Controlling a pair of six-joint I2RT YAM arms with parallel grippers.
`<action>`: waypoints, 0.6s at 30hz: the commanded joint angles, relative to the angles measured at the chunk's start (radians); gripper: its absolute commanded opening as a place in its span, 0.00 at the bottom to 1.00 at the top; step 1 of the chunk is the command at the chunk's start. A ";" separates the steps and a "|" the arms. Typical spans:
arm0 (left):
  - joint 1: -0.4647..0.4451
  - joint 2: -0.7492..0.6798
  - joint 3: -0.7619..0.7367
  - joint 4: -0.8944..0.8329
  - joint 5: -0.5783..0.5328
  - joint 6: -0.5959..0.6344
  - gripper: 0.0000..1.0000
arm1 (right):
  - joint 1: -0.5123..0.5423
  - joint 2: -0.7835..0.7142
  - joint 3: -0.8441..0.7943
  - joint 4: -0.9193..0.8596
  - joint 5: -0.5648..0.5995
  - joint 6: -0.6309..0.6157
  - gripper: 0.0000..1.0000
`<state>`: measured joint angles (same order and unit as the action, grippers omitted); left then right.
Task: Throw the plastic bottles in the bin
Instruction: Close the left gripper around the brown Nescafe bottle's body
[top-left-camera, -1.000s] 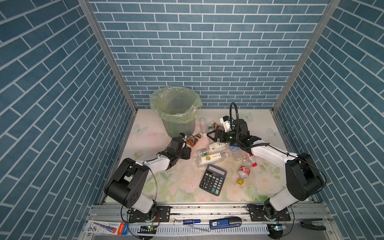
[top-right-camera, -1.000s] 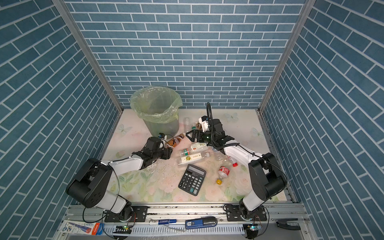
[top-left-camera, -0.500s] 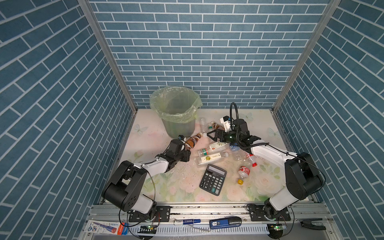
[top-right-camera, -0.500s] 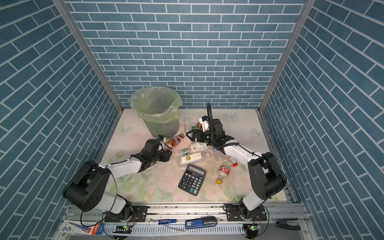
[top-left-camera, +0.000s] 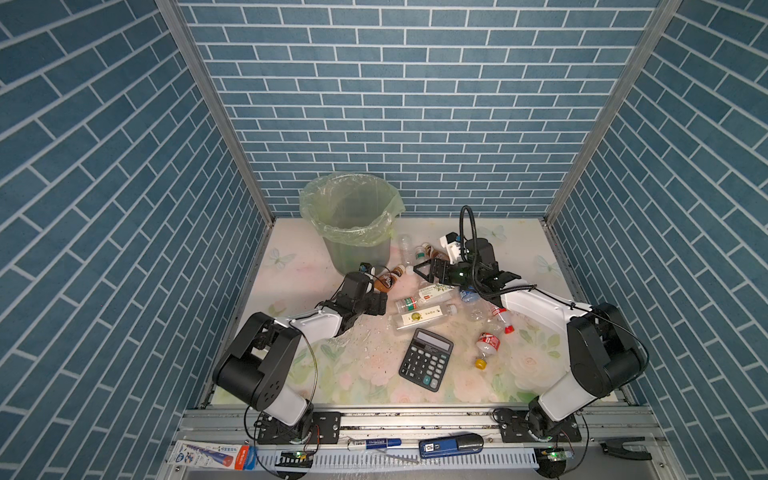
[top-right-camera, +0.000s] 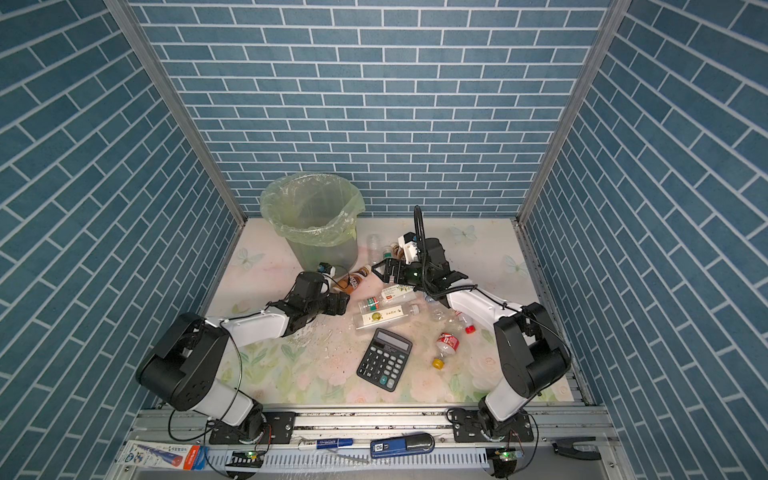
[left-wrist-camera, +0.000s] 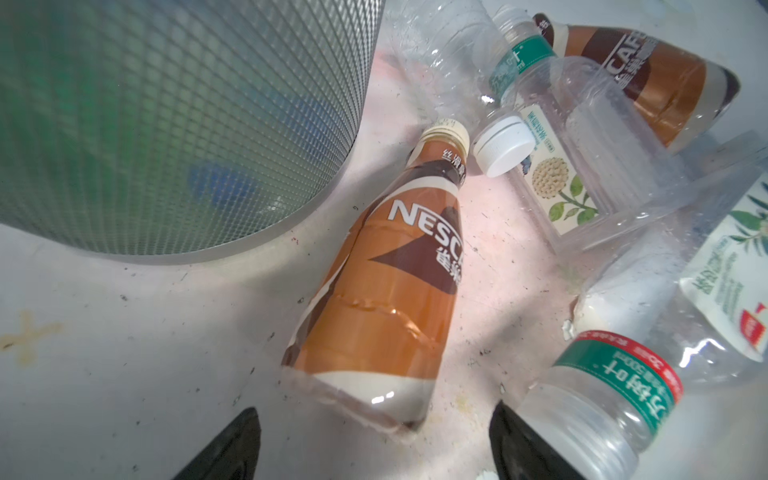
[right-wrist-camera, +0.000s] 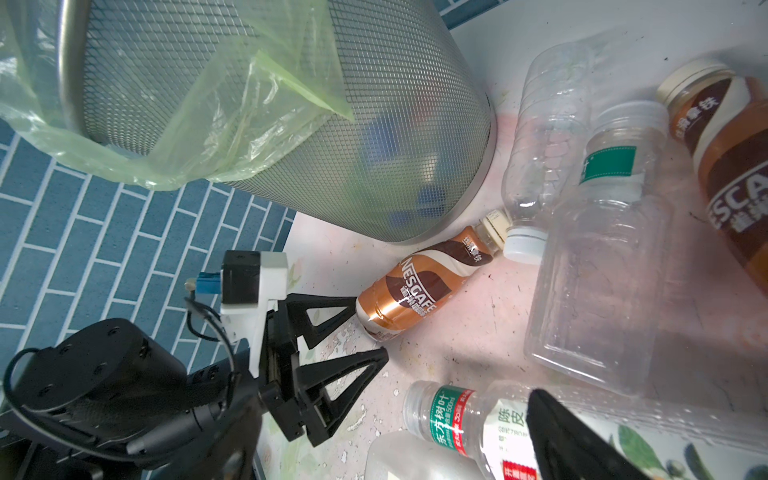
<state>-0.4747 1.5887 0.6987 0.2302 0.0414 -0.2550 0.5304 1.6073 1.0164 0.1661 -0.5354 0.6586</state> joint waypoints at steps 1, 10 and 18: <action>-0.002 0.051 0.050 0.035 0.002 0.026 0.87 | -0.010 -0.026 0.008 0.003 -0.008 0.019 0.99; -0.003 0.108 0.074 0.055 0.031 0.032 0.72 | -0.023 -0.036 -0.005 -0.007 0.000 0.018 0.99; -0.002 0.045 0.002 0.071 0.045 0.023 0.54 | -0.023 -0.008 0.008 0.005 -0.002 0.030 0.99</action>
<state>-0.4747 1.6680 0.7258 0.2890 0.0719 -0.2325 0.5106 1.6047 1.0164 0.1635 -0.5350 0.6590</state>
